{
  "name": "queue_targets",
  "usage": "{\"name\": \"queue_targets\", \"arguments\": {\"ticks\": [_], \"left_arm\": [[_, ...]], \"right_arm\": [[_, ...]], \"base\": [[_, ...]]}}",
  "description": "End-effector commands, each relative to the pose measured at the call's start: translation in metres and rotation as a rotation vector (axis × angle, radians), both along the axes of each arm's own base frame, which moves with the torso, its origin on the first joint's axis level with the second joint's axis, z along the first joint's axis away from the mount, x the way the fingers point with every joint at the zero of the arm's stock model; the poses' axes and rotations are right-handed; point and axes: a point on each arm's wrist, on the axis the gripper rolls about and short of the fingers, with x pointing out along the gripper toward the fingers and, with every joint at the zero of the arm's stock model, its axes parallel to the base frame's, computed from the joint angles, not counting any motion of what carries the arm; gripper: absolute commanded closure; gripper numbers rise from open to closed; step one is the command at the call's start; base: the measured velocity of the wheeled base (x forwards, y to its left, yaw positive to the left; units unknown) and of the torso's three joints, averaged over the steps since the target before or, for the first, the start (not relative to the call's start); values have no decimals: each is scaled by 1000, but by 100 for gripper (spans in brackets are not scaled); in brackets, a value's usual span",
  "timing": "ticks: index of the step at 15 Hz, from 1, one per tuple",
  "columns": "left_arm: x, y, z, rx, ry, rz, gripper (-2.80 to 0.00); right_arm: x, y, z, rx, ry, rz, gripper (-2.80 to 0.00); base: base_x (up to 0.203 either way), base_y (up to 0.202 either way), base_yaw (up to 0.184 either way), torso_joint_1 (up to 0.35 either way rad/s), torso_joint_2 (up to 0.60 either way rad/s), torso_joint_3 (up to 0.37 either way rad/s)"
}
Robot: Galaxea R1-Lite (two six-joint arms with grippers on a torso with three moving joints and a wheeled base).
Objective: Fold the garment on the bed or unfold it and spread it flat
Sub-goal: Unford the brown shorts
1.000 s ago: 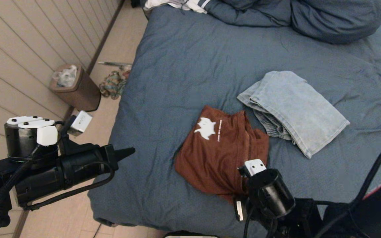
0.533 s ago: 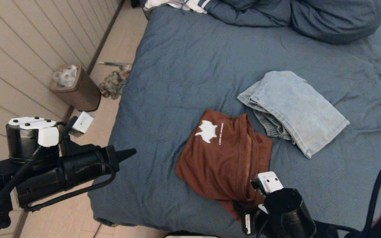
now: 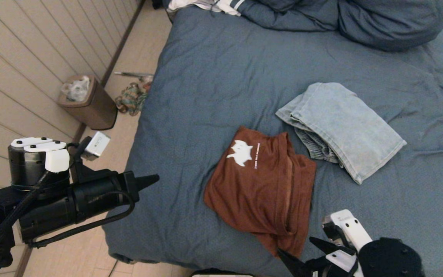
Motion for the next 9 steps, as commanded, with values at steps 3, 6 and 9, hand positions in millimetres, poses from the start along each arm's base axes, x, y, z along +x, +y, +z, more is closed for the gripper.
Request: {"name": "queue_targets", "arguments": {"ticks": [3,6,9], "left_arm": [[0,0,1,-5,-2,-5,0],[0,-3,-1,-4,4,-15,0],[-7,-18,-2,6,18,-75,0]], "right_arm": [[-34,-33,45,173,-113,71,-280],[-39,-41,84,201,-113,81,0],[-21,-46,118,238,-105,43,0]], "base": [[0,0,0,0,0,0],[0,0,0,0,0,0],[0,0,0,0,0,0]]}}
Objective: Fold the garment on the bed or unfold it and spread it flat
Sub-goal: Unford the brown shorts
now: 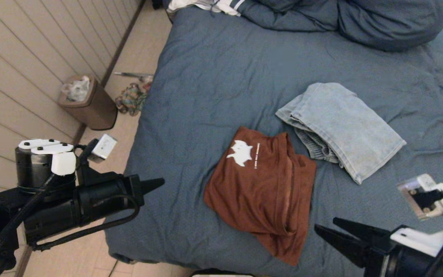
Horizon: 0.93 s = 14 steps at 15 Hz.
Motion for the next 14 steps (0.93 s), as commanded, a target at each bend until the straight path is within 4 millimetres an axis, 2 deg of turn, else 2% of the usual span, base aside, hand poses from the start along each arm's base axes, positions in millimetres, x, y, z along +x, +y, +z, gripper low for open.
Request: {"name": "queue_targets", "arguments": {"ticks": [1,4,6,9,11,12,13,14], "left_arm": [[-4,-12,0,2,9,-51,0],[4,-23,9,18,38,-71,0],[8,-40,16,37,70,-117,0],[0,-84,19,79,111,-241,0],[-7,-121,10,132,115,-280,0],[-10,-139,8,158,94,-282,-180],[-15,-154,5,183,73,-297,-280],[-23,-166,6,195,48,-328,-280]], "right_arm": [[15,-9,29,53,-21,-53,0],[57,-4,41,47,7,-128,0],[85,-7,55,47,10,-203,0],[108,-19,62,27,60,-276,0],[118,-30,68,36,50,-327,0],[125,-36,74,38,50,-353,0],[131,-40,77,31,68,-372,0],[141,-46,77,26,88,-397,0]], "base": [[0,0,0,0,0,0],[0,0,0,0,0,0],[0,0,0,0,0,0],[0,0,0,0,0,0],[0,0,0,0,0,0],[0,0,0,0,0,0],[0,0,0,0,0,0],[0,0,0,0,0,0]]}}
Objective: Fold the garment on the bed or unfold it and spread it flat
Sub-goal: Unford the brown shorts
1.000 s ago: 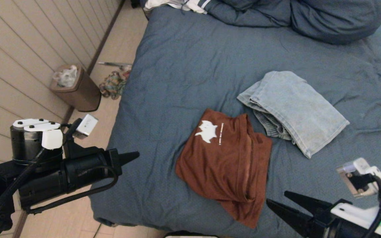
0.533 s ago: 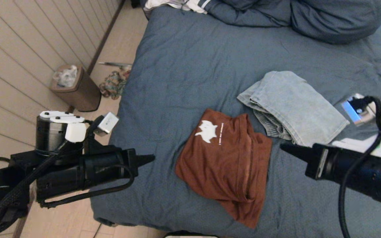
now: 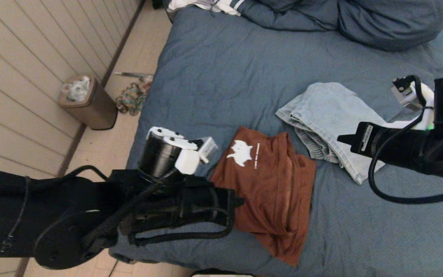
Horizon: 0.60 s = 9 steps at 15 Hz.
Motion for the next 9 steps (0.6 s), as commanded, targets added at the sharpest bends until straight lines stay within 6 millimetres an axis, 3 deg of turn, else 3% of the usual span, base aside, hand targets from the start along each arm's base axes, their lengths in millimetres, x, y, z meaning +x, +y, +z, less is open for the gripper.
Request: {"name": "queue_targets", "arguments": {"ticks": [1,3,9], "left_arm": [[-14,-33,-11,37,-16,-85,-280],[-21,-49,-17,71,-35,-146,-280],[-8,-79,-67,188,-19,-192,-280]], "right_arm": [[25,-13,-1,-1,34,-65,0],[33,-22,-4,16,53,-61,0],[32,-39,-2,43,49,-70,0]], "base": [[0,0,0,0,0,0],[0,0,0,0,0,0],[0,0,0,0,0,0]]}}
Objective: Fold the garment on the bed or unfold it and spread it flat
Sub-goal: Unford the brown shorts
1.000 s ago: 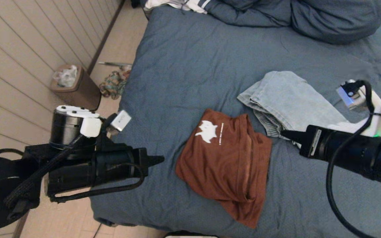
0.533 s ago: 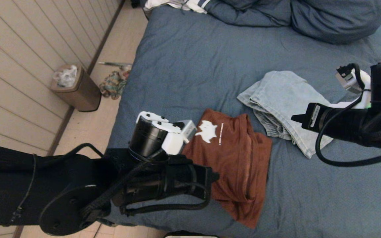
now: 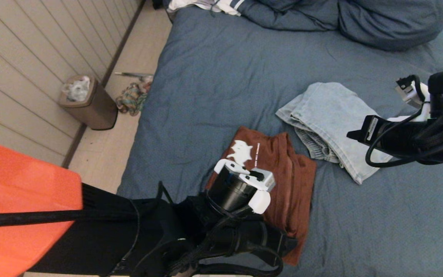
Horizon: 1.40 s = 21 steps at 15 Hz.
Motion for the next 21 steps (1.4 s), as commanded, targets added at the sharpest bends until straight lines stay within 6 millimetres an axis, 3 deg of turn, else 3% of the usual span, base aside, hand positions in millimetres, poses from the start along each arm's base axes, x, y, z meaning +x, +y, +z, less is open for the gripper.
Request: {"name": "queue_targets", "arguments": {"ticks": [1,11,17,18,21], "left_arm": [[8,-14,-31,61,24,-5,-280],[24,-38,-42,47,-21,38,-280],[41,-32,-34,13,-44,80,-280],[41,-32,-36,19,-40,81,0],[42,-32,-36,17,-46,79,0]], "right_arm": [[-1,-6,1,16,-2,6,0],[-2,-7,-1,22,5,8,0],[-4,-8,-1,37,2,32,0],[-7,-11,0,47,-8,46,0],[-10,-11,1,61,-15,78,0]], "base": [[0,0,0,0,0,0],[0,0,0,0,0,0],[0,0,0,0,0,0],[0,0,0,0,0,0],[0,0,0,0,0,0]]}}
